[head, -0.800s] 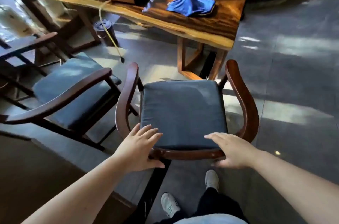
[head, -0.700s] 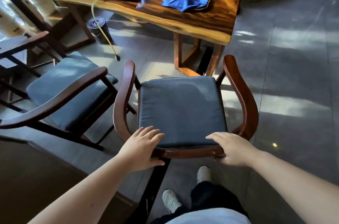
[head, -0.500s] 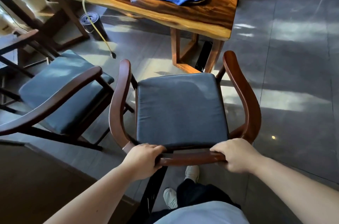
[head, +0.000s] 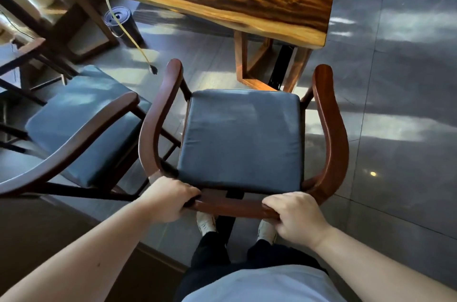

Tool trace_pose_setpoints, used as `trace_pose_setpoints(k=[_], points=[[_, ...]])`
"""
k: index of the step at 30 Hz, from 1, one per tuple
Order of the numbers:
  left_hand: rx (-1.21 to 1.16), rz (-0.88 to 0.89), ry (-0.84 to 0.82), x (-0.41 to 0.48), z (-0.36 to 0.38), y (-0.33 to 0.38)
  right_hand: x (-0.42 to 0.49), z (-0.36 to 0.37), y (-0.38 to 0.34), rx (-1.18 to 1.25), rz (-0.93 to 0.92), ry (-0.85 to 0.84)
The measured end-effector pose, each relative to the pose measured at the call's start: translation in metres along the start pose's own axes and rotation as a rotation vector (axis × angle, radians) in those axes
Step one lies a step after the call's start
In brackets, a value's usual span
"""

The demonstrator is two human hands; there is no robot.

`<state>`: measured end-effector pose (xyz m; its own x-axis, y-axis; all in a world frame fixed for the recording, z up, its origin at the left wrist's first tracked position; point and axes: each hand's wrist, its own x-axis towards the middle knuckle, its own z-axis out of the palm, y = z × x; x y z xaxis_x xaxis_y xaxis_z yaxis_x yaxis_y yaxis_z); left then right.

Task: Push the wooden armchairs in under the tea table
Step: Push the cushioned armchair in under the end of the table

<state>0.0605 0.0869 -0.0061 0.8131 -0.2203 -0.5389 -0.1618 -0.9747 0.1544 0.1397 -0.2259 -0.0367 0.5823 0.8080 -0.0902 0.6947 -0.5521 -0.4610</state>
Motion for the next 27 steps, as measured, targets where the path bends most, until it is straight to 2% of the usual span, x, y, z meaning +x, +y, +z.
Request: trace_pose_setpoints(k=[8, 16, 21, 24, 27], points=[[0.079, 0.092, 0.026, 0.022, -0.032, -0.093, 0.069, 0.007, -0.036, -0.012, 0.100, 0.006], [0.089, 0.121, 0.055, 0.033, -0.039, -0.145, 0.110, 0.014, -0.057, -0.044, 0.120, -0.117], [0.022, 0.095, 0.045, 0.030, -0.039, -0.142, 0.100, 0.010, -0.044, 0.143, 0.118, -0.081], [0.053, 0.184, 0.160, 0.022, -0.039, -0.119, 0.083, 0.011, -0.020, 0.068, 0.115, -0.071], [0.052, 0.258, 0.206, 0.029, -0.039, -0.074, 0.066, 0.017, 0.009, 0.019, 0.241, -0.099]])
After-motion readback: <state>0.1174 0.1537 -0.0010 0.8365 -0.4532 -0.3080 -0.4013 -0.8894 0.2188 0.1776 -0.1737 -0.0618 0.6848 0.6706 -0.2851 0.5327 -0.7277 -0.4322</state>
